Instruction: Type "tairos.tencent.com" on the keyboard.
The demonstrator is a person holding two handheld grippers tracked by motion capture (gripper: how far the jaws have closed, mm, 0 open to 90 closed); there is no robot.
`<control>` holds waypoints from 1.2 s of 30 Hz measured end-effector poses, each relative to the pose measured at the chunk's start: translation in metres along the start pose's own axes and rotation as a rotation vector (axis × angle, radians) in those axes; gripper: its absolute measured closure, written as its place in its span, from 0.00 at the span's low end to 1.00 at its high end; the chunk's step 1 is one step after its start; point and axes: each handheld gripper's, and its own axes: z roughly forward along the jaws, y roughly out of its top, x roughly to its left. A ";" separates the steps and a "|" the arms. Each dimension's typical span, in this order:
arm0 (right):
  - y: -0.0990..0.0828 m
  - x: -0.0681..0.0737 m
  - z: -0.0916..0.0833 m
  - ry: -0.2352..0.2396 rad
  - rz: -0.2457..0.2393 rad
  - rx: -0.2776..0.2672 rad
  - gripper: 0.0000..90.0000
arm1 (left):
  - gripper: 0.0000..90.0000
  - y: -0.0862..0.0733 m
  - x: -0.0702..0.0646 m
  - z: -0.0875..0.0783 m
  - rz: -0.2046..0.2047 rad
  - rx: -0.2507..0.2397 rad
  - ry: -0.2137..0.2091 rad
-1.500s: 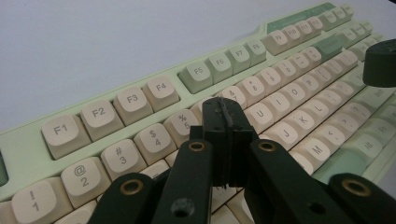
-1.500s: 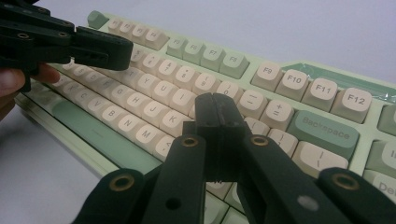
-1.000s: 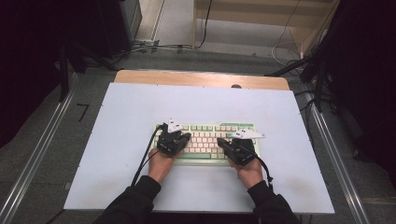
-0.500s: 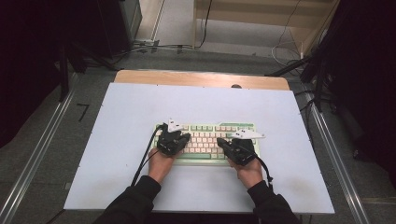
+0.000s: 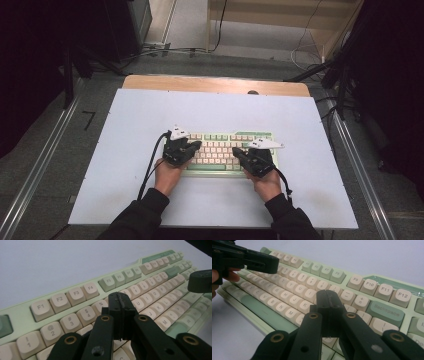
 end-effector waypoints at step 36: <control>0.011 0.005 0.016 0.008 0.000 -0.006 0.97 | 1.00 -0.025 0.033 -0.039 -0.033 0.040 0.045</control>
